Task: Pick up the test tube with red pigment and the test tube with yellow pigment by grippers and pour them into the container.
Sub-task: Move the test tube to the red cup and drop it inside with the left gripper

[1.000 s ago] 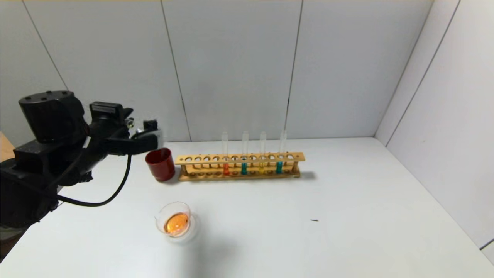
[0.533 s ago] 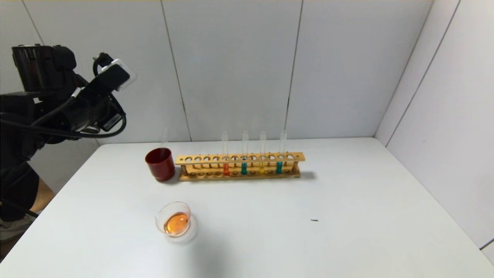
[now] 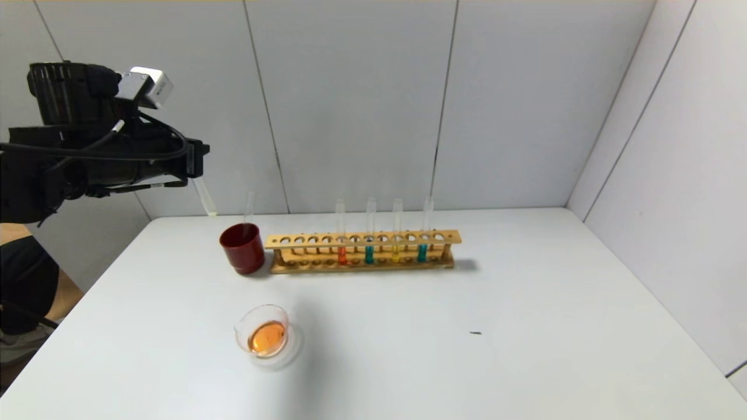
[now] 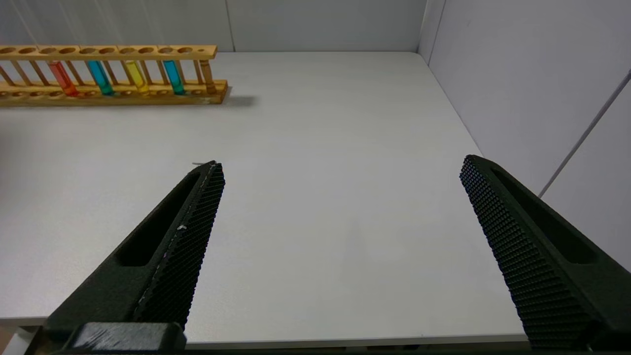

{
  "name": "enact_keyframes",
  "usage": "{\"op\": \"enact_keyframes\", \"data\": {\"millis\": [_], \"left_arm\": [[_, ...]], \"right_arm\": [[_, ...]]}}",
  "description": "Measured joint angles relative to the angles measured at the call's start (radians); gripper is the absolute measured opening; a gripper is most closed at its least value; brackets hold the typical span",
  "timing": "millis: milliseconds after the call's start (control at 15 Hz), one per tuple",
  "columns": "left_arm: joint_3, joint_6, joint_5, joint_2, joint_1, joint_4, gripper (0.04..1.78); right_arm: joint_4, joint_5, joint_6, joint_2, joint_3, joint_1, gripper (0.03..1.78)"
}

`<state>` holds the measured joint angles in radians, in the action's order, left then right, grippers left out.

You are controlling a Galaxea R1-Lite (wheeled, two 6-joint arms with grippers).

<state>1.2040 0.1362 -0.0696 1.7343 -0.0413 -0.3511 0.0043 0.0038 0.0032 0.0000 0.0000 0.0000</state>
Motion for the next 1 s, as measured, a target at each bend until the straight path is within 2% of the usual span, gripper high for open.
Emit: {"op": "enact_keyframes", "data": {"millis": [400, 1000], "left_arm": [[-0.007, -0.005, -0.024, 0.167, 0.026, -0.226, 0.36], [-0.042, -0.01, -0.024, 0.303, 0.023, -0.262, 0.36]], "right_arm": [[0.0, 0.0, 0.0, 0.0, 0.0, 0.0, 1.75], [0.0, 0.0, 0.0, 0.0, 0.0, 0.0, 1.75]]}}
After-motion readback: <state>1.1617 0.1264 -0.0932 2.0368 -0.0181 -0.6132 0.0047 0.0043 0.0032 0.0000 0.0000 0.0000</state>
